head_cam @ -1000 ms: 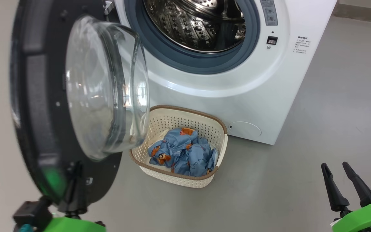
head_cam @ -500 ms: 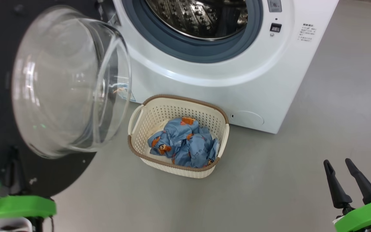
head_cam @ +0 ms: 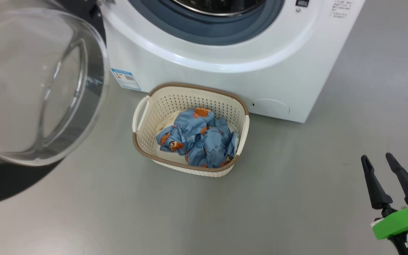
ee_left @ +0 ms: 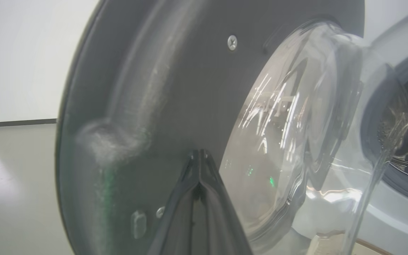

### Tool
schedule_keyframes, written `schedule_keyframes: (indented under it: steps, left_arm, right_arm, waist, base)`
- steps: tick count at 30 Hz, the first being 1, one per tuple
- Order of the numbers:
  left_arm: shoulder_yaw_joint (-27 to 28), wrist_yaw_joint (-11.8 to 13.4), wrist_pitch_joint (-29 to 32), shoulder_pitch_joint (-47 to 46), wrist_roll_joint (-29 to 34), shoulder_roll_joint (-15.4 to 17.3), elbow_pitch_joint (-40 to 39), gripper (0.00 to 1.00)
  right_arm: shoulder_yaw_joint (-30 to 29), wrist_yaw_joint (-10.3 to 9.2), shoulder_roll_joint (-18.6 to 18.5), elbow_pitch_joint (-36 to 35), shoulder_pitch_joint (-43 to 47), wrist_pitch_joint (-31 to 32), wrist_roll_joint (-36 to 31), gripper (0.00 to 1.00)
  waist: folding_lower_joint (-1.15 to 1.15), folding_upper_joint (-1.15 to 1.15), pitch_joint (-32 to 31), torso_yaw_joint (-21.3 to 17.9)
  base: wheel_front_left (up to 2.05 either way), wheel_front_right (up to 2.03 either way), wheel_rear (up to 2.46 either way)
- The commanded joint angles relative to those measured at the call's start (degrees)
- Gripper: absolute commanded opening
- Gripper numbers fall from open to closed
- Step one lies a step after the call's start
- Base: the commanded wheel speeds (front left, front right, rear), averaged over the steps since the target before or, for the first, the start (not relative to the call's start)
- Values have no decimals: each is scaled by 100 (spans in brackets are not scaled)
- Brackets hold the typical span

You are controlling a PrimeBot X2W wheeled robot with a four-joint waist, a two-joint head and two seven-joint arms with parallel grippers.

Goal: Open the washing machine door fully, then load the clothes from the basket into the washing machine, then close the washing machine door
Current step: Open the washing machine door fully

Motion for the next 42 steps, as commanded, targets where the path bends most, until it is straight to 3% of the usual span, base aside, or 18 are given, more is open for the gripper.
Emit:
schedule_keyframes:
  steps: [1, 17, 25, 33, 42]
  left_arm:
    - [386, 10, -36, -269, 67, 428, -24, 0]
    - [1431, -522, -36, -1473, 256, 1406, 1542, 0]
    - [1630, -577, -36, -1884, 518, 1648, 1934, 0]
    - [1730, -598, -36, -2019, 727, 1707, 2099, 0]
    - [1801, -850, -36, -1478, 762, 1315, 1644, 0]
  right_arm:
    - [121, 9, -147, -154, -137, -69, -47, 100]
    - [190, 9, -301, -207, -542, -69, -51, 100]
    - [188, 9, -331, -223, -644, -69, -66, 100]
    - [243, 9, -318, -161, -683, -69, -70, 100]
    - [268, 9, -151, -54, -434, -69, -35, 100]
  waist:
    - [0, 0, 175, -93]
    - [0, 0, 857, -311]
    - [0, 0, 1040, -332]
    - [0, 0, 936, -337]
    - [0, 0, 355, -274]
  base:
    - [0, 0, 0]
    - [0, 0, 0]
    - [0, 0, 0]
    - [0, 0, 0]
    - [0, 0, 0]
